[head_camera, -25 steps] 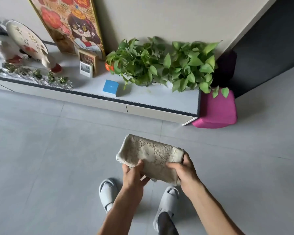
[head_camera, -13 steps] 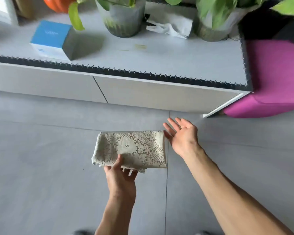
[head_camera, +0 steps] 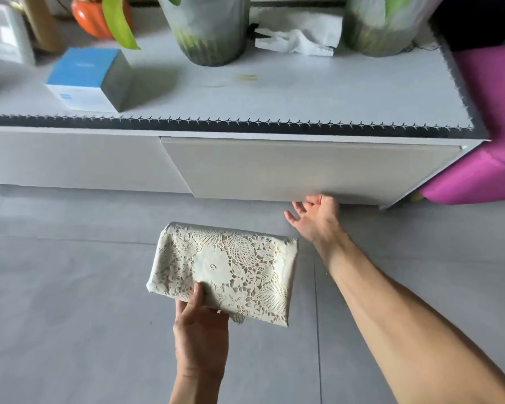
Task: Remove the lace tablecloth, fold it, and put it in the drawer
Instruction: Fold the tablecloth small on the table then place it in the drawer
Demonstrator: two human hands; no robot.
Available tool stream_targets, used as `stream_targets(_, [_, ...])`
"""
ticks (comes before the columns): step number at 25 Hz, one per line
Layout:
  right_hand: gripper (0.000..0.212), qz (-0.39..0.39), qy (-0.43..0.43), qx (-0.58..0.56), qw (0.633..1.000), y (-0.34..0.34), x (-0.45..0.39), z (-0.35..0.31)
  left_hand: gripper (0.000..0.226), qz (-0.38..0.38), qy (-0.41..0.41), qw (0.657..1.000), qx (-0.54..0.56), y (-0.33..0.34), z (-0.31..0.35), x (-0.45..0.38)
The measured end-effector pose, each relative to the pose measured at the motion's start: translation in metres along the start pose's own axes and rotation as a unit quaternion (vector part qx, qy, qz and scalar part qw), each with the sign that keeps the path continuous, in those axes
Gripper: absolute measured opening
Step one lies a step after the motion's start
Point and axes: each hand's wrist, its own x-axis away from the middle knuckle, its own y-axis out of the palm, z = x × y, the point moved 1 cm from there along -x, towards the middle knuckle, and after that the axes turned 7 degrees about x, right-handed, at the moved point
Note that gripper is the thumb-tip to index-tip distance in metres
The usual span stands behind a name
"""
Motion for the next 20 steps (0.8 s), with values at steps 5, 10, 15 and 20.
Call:
stream_targets(5, [0.033, -0.062, 0.026, 0.316, 0.946, -0.023, 0.084, 0.026, 0.045, -0.137, 0.055, 0.989, -0.016, 0.059, 0.039, 0.018])
stream_targets(10, [0.018, -0.152, -0.331, 0.467, 0.806, -0.047, 0.194, -0.012, 0.051, -0.197, 0.127, 0.964, -0.127, 0.145, 0.068, 0.04])
stream_targets(15, [0.016, 0.088, -0.498, 0.74, 0.443, -0.039, 0.191, -0.084, 0.029, -0.104, 0.105, 0.976, -0.161, 0.189, 0.044, 0.05])
stream_targets(20, [0.026, 0.031, -0.353, 0.774, 0.525, -0.062, 0.182, -0.09, 0.042, -0.121, 0.043, 0.988, -0.089, 0.197, 0.034, 0.053])
